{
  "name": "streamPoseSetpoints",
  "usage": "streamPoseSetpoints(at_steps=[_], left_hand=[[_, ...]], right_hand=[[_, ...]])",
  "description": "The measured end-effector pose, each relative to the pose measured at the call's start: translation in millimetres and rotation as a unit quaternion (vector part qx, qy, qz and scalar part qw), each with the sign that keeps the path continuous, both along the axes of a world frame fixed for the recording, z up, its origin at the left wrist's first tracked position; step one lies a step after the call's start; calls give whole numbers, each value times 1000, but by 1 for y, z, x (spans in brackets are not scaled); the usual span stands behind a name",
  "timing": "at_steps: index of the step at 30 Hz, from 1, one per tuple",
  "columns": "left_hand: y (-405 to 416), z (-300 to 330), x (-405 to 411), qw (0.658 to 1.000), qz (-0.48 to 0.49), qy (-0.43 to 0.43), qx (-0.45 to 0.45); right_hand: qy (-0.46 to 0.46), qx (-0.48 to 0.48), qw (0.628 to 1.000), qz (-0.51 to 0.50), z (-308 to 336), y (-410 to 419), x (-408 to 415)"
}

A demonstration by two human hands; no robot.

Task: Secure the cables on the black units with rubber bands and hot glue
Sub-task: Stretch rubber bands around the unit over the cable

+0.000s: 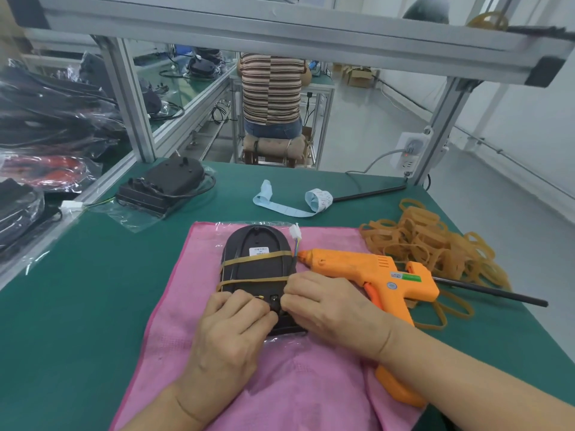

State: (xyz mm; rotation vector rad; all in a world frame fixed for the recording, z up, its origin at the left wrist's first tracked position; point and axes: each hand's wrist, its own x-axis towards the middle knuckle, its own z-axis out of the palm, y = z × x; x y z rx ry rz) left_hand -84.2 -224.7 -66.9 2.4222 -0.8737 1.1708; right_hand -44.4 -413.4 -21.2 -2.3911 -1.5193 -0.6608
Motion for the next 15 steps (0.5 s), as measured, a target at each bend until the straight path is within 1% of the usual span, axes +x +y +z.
streamPoseSetpoints(at_steps=[2, 4, 5, 6, 7, 8, 9, 10, 11, 12, 13, 14, 15], left_hand=[[1, 2, -1, 1000, -3, 7, 14], [4, 4, -3, 999, -25, 44, -5], [5, 6, -5, 995, -47, 80, -49], [6, 8, -8, 981, -65, 127, -129], [7, 11, -11, 951, -74, 186, -234], [8, 14, -14, 907, -67, 234, -344], [9, 15, -16, 860, -40, 262, -435], [10, 15, -16, 824, -3, 281, -491], [12, 15, -15, 798, 36, 307, -518], [14, 15, -12, 775, 61, 344, -527], [16, 16, -11, 759, 72, 385, -521], [17, 16, -9, 753, 72, 416, -505], [19, 18, -7, 756, 69, 437, -483]], right_hand=[[7, -7, 1000, 10, 1, -2, 0], [28, -8, 1000, 9, 2, -4, -3], [37, -3, 999, 6, 2, -5, -6], [41, 6, 999, 1, 2, -6, -8], [49, 20, 999, -11, 1, -7, -10], [70, 48, 996, -29, 1, -7, -13], [110, 98, 988, -55, 0, -6, -16], [171, 169, 967, -90, 0, -2, -20], [239, 243, 931, -134, -1, 3, -22], [297, 296, 889, -183, -2, 8, -23], [346, 318, 851, -233, -5, 14, -23], [391, 318, 818, -276, -8, 19, -22], [440, 309, 785, -307, -9, 22, -19]])
